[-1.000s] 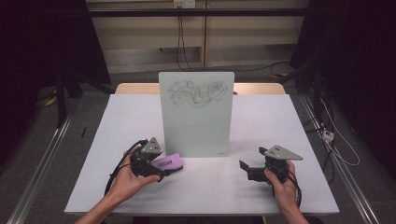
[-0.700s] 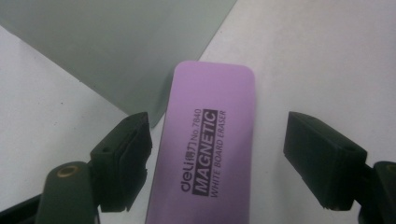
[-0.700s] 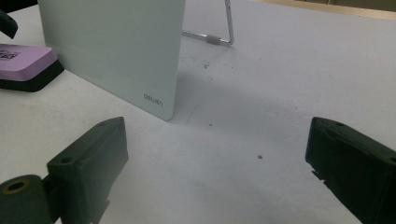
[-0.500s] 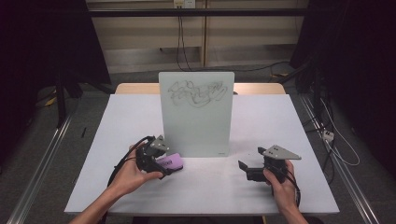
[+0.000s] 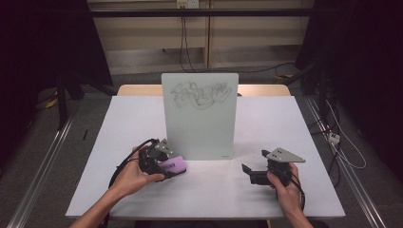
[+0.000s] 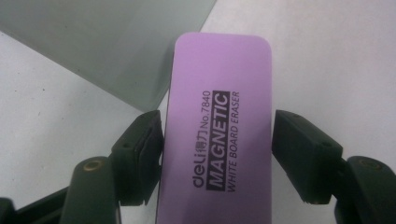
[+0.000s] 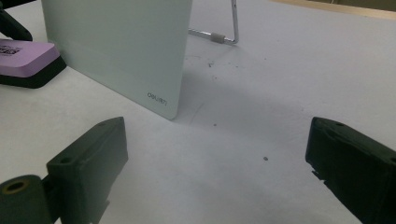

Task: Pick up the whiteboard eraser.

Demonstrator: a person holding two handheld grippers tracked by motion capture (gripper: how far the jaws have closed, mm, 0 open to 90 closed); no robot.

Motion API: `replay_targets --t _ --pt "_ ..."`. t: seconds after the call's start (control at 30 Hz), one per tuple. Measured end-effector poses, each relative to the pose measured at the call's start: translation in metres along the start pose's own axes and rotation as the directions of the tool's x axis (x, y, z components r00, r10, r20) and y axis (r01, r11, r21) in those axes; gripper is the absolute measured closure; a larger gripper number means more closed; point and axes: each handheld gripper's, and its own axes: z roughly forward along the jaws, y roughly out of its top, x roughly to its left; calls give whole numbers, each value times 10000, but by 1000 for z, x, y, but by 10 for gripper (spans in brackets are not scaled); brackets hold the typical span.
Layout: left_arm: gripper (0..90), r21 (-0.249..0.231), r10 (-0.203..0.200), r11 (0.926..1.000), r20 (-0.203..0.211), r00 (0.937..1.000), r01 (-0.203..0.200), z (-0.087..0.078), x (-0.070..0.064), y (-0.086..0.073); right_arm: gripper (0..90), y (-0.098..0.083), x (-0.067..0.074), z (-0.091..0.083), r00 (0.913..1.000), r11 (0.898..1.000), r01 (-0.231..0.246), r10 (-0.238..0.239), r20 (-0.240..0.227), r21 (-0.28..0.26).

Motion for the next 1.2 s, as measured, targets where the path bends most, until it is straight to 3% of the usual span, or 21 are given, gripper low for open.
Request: replay_targets --t 0.37,0.5,0.67,0.93,1.2 --pt "401 216 157 9996 -72 9999 -155 3 0 1 56 1 1 1 10000 10000 -4 4 -12 10" --pt "404 44 21 10000 184 9998 -21 3 3 -1 56 0 1 1 10000 10000 15 -15 -23 -1" --pt "407 -14 105 9999 112 9999 -105 2 2 -2 56 0 1 0 10000 10000 17 -18 -74 -24" --pt "408 -821 -273 9962 187 9995 288 -5 1 -11 56 2 2 3 10000 10000 -36 36 -80 -33" --pt "409 -1619 -405 9861 -152 9991 375 -12 -2 -15 55 3 3 5 10000 10000 17 -16 -70 30"
